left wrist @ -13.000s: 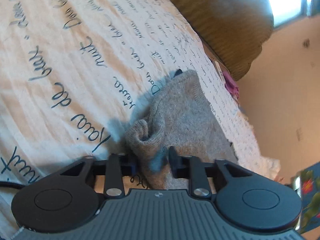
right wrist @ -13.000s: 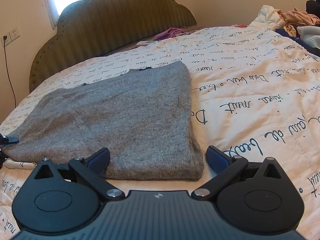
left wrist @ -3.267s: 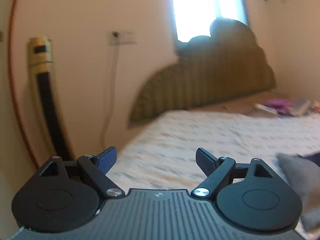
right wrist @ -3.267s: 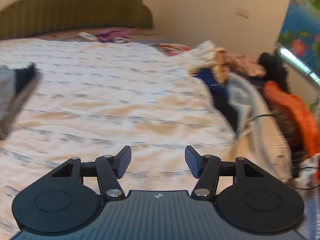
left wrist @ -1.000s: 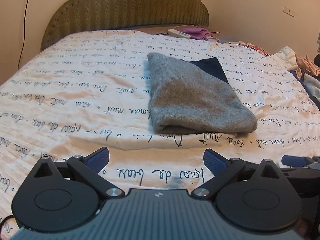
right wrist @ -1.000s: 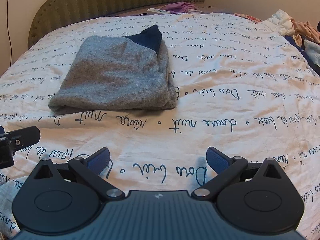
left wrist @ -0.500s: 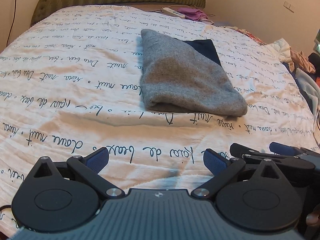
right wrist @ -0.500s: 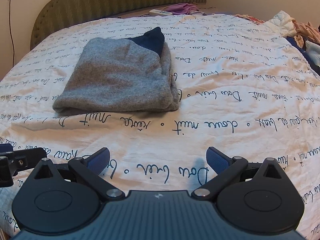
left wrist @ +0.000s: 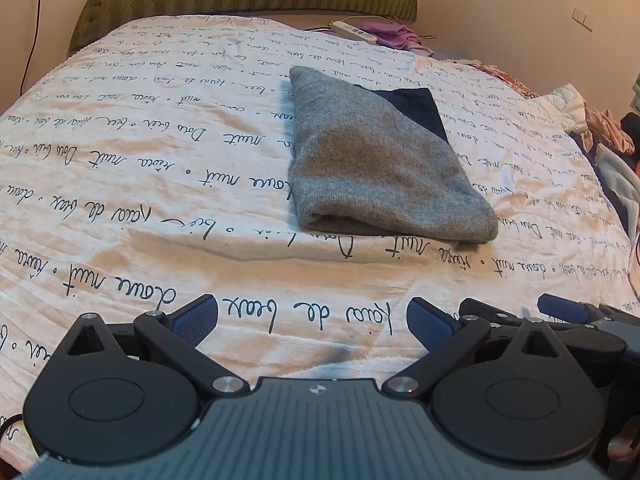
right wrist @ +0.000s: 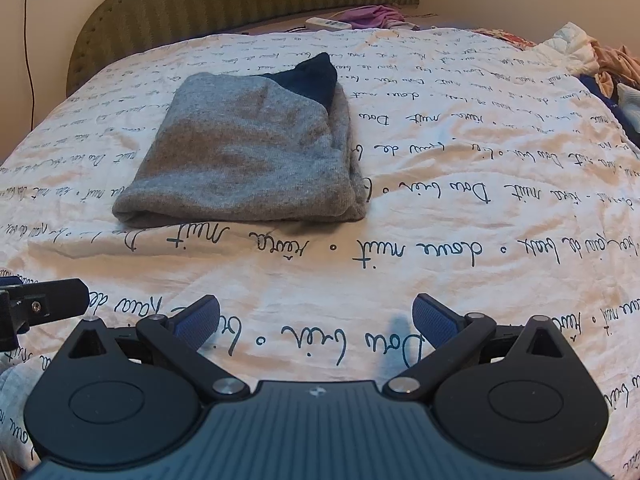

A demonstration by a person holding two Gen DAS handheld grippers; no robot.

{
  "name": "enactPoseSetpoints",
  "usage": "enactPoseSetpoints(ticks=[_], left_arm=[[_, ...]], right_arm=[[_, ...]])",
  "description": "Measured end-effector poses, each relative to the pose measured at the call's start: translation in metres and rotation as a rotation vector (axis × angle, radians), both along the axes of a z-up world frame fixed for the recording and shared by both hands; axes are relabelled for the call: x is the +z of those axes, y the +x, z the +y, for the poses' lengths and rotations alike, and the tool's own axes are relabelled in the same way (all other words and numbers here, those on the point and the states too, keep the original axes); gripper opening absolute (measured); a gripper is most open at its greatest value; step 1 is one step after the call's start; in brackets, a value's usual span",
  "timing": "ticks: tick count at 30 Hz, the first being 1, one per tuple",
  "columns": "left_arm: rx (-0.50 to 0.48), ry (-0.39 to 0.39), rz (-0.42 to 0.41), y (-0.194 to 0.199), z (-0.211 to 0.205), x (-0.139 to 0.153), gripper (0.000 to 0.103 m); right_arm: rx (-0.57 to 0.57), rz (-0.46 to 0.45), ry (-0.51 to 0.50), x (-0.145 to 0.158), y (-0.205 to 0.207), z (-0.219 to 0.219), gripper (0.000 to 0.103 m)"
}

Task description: Fold small clothes

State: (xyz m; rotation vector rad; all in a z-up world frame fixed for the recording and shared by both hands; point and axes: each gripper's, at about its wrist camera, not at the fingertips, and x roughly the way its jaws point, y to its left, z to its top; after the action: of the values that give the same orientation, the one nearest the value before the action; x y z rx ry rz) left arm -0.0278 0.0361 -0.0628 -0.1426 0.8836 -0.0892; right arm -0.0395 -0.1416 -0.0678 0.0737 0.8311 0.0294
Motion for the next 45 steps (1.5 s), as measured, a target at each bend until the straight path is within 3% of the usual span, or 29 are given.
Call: enactPoseSetpoints(ticks=[3, 12, 15, 18, 21, 23, 27, 33, 38, 42, 45], left_arm=[[-0.003, -0.067, 0.022, 0.001, 0.006, -0.002, 0.101], [0.014, 0.001, 0.031, 0.003, 0.005, -0.001, 0.102], [0.001, 0.004, 0.034, 0.004, 0.005, 0.001, 0.102], [0.017, -0.043, 0.019, 0.002, 0.008, 0.003, 0.102], [0.050, -0.045, 0.000, 0.000, 0.011, 0.007, 0.096], [0.042, -0.054, 0.047, 0.006, 0.014, 0.006, 0.091], [0.025, -0.015, 0.075, 0.009, 0.019, 0.001, 0.093], [0.006, 0.070, 0.027, 0.004, 0.017, 0.002, 0.102], [-0.010, 0.066, 0.028, 0.005, 0.015, 0.000, 0.102], [0.003, 0.013, 0.049, 0.008, 0.020, -0.003, 0.102], [0.007, 0.068, 0.039, 0.008, 0.018, -0.003, 0.102]], right_arm=[[0.005, 0.001, -0.001, 0.000, 0.000, 0.001, 0.103], [0.009, 0.002, 0.003, 0.000, 0.001, 0.001, 0.103], [0.013, 0.000, 0.001, 0.000, 0.001, 0.001, 0.103], [0.015, -0.001, 0.003, 0.000, 0.000, 0.001, 0.103], [0.014, -0.002, 0.005, 0.001, 0.000, 0.000, 0.103], [0.013, -0.003, 0.005, 0.001, 0.000, 0.000, 0.103], [0.022, -0.003, 0.003, 0.001, -0.001, 0.001, 0.103], [0.037, -0.001, 0.000, 0.000, -0.002, 0.005, 0.103], [0.040, -0.002, 0.002, 0.000, -0.002, 0.006, 0.103], [0.039, 0.000, 0.003, -0.001, -0.002, 0.006, 0.103], [0.041, 0.000, 0.007, -0.001, -0.002, 0.005, 0.103]])
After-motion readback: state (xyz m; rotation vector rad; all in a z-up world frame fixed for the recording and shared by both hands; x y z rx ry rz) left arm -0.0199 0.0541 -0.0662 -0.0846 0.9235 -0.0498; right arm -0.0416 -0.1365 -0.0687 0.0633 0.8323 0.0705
